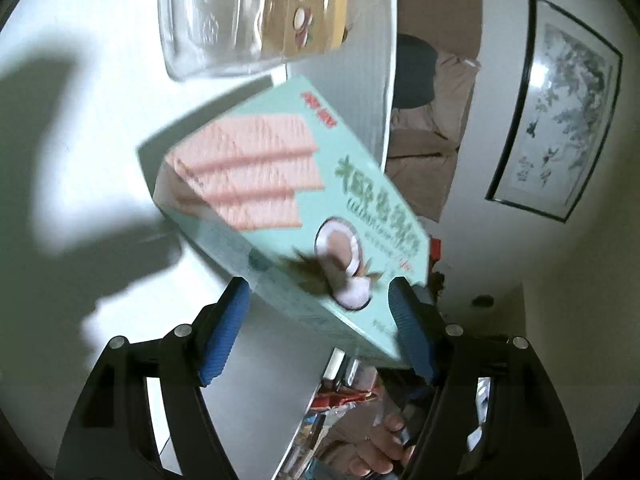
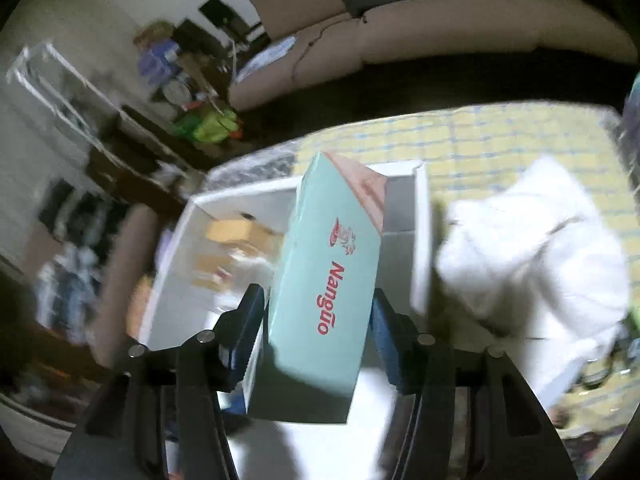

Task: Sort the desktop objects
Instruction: 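Carry the cracker box in the right gripper over the white tray, then lower the cracker box beside the jar in the tray and open the right gripper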

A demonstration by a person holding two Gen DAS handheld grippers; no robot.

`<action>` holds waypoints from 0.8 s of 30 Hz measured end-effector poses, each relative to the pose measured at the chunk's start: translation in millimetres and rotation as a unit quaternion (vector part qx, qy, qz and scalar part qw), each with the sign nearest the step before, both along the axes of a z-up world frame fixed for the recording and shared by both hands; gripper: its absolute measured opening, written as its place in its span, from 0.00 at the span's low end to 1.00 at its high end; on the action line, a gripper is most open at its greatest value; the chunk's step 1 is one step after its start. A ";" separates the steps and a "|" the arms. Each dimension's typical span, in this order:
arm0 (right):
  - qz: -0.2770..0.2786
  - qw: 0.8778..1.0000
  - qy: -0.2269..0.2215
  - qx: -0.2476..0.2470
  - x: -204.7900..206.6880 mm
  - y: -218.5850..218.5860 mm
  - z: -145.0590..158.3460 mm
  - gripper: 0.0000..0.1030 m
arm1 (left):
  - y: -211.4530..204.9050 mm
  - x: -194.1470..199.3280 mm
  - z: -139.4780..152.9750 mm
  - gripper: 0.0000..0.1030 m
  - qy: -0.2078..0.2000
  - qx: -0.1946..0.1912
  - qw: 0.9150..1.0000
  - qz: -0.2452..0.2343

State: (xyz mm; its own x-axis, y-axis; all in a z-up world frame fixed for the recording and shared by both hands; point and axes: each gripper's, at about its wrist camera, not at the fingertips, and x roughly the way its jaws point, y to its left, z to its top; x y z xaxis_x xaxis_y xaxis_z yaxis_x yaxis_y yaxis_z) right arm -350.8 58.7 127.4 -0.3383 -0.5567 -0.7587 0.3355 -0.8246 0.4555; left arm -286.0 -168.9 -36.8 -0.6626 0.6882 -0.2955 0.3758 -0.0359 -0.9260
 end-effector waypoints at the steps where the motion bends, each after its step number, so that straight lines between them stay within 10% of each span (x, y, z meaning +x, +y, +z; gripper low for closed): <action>1: 0.004 1.000 0.000 0.010 4.2 1.1 -0.9 0.55 | -1.4 -3.1 -0.9 0.67 -0.004 -0.006 1.000 -0.002; 11: -0.008 0.998 0.043 0.051 44.3 31.4 18.8 0.53 | -1.2 -13.4 2.8 0.67 -0.018 -0.017 1.000 -0.014; 19: 0.044 0.996 0.009 0.079 45.9 -9.7 -11.7 0.22 | -21.0 -18.2 8.8 0.67 -0.015 -0.028 0.999 -0.006; 24: 0.048 0.991 0.021 0.127 49.5 -28.2 -28.1 0.20 | -32.7 -18.1 3.1 0.67 -0.024 -0.039 0.999 -0.019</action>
